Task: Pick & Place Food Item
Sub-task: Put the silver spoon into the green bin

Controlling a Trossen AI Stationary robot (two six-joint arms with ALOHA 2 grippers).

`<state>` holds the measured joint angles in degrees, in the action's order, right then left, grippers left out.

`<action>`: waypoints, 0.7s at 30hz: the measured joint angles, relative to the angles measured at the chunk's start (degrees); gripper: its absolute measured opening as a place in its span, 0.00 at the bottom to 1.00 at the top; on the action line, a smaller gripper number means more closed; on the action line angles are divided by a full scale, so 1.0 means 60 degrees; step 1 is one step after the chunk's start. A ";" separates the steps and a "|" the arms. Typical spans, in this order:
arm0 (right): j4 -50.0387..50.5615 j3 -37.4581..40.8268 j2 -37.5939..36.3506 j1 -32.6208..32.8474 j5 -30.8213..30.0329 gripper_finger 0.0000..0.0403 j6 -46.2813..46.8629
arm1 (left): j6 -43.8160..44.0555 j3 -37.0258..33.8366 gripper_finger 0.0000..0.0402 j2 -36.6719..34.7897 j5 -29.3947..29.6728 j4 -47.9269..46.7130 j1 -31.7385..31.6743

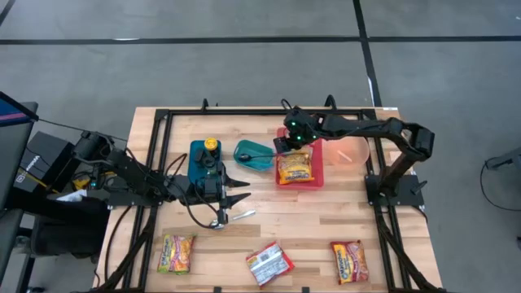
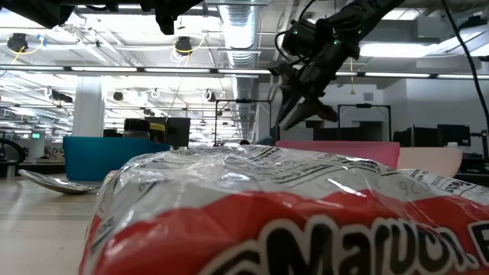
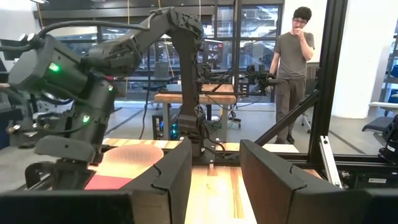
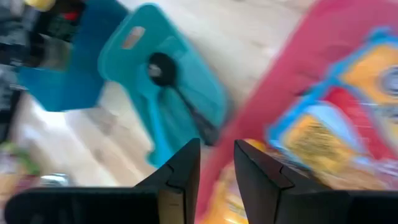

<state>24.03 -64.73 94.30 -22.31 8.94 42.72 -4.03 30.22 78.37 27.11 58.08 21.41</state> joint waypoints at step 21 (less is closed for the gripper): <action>0.2043 -0.0007 -0.2022 0.1367 -0.3522 0.23 -0.1996 | 0.2765 0.0396 0.33 -0.0416 -0.0593 -0.3653 0.0000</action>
<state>36.29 -64.77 82.17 -14.10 -12.19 30.75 12.56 32.59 75.87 23.55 36.17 21.41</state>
